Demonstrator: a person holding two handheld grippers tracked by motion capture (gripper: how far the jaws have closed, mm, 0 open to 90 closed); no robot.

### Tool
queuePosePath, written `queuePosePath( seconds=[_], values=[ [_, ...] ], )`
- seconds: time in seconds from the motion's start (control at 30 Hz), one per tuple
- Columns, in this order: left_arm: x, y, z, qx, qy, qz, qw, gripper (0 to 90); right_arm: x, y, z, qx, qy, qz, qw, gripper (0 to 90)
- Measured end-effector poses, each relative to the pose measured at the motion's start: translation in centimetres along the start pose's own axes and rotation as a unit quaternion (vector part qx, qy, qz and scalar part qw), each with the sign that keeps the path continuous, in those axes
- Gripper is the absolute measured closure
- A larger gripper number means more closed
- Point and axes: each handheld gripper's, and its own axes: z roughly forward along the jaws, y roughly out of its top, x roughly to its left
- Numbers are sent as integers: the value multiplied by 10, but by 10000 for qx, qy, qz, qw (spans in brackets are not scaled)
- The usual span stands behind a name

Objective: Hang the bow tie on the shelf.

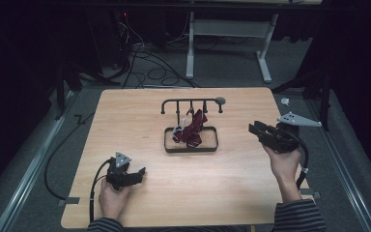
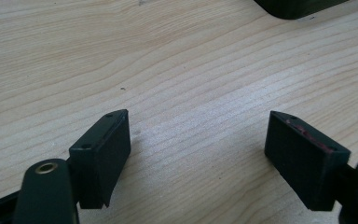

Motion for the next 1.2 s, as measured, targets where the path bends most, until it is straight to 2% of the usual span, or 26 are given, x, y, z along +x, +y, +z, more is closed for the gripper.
queuePosePath(
  seconds=[0.53,1.2],
  values=[
    [0,0,0,1,-2,2,10000,230,-4,-22,-10,-11,31,146,9999,697],
    [0,0,0,13,4,11,10000,229,1,-45,-16,22,106,240,9997,693]
  ],
)
